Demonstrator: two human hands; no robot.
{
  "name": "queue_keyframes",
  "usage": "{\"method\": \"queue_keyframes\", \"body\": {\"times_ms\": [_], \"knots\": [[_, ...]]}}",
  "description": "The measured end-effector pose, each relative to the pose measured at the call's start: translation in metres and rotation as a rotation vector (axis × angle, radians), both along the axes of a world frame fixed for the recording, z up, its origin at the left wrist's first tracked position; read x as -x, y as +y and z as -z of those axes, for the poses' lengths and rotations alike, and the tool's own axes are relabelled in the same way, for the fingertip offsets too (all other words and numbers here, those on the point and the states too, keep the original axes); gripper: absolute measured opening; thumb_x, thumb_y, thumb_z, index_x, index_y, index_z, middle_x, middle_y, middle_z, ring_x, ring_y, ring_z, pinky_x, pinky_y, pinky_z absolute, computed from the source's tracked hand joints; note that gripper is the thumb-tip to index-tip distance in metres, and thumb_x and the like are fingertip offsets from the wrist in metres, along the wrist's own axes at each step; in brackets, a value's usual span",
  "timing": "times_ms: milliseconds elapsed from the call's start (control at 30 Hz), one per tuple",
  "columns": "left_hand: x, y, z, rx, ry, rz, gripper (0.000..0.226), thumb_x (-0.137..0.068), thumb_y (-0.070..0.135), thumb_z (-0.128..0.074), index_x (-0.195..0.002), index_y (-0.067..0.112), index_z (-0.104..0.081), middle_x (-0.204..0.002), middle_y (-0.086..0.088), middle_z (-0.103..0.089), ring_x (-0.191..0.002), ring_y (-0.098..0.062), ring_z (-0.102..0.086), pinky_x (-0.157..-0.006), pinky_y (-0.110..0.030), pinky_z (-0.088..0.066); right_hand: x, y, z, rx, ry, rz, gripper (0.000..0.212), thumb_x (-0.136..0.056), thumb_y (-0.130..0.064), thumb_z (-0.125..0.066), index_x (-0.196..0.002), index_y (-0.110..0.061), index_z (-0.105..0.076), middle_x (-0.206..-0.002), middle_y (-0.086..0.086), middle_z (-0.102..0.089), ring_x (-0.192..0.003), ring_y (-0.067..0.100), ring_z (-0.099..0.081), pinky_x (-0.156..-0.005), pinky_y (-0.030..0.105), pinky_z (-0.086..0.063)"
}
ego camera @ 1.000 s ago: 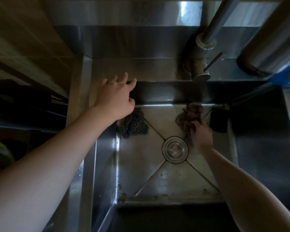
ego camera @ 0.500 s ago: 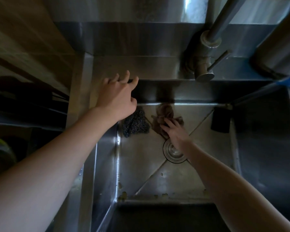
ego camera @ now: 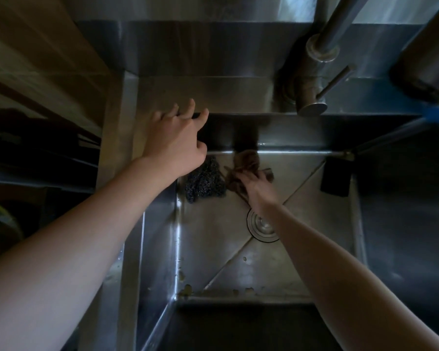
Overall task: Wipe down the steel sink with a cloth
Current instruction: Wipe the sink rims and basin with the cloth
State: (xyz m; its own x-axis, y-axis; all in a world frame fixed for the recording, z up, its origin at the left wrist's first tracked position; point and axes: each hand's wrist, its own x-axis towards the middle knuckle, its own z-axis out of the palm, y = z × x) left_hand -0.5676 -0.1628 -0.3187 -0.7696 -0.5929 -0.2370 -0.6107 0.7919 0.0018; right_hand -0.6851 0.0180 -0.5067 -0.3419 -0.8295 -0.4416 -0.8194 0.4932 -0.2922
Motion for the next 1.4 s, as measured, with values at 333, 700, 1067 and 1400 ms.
{"method": "queue_keyframes", "body": {"times_ms": [333, 700, 1067, 1400], "knots": [[0.001, 0.001, -0.004, -0.015, -0.014, -0.001, 0.066, -0.085, 0.032, -0.05, -0.146, 0.026, -0.027, -0.155, -0.009, -0.022, -0.138, -0.036, -0.028, -0.105, -0.046, -0.026, 0.011, 0.068, 0.0, -0.04, 0.035, -0.187, 0.063, -0.083, -0.007, -0.055, -0.14, -0.032, -0.043, -0.147, -0.009, -0.041, -0.13, 0.024, -0.04, -0.097, 0.036, -0.047], [0.001, 0.003, 0.0, 0.017, 0.005, -0.012, 0.066, -0.083, 0.032, -0.051, -0.145, 0.025, -0.029, -0.154, -0.01, -0.025, -0.137, -0.037, -0.03, -0.104, -0.046, -0.028, 0.005, -0.02, 0.001, 0.076, -0.028, 0.362, 0.06, -0.087, -0.004, -0.048, -0.14, -0.033, -0.043, -0.144, -0.005, -0.046, -0.13, 0.03, -0.037, -0.086, 0.037, -0.049], [0.001, 0.007, 0.001, -0.017, 0.11, -0.069, 0.053, -0.074, 0.023, -0.054, -0.127, 0.018, -0.055, -0.134, -0.012, -0.054, -0.128, -0.036, -0.041, -0.098, -0.046, -0.034, 0.058, 0.069, 0.006, 0.135, -0.082, 0.407, 0.05, -0.092, -0.013, -0.048, -0.139, -0.028, -0.046, -0.149, -0.003, -0.04, -0.128, 0.031, -0.04, -0.106, 0.035, -0.034], [0.002, 0.009, 0.004, -0.011, 0.082, -0.079, 0.059, -0.08, 0.028, -0.054, -0.138, 0.022, -0.045, -0.15, -0.01, -0.036, -0.134, -0.038, -0.033, -0.103, -0.046, -0.029, 0.026, 0.012, 0.003, 0.25, -0.119, 0.625, 0.053, -0.088, -0.011, -0.049, -0.137, -0.033, -0.048, -0.142, -0.004, -0.05, -0.122, 0.03, -0.049, -0.099, 0.036, -0.046]]}}
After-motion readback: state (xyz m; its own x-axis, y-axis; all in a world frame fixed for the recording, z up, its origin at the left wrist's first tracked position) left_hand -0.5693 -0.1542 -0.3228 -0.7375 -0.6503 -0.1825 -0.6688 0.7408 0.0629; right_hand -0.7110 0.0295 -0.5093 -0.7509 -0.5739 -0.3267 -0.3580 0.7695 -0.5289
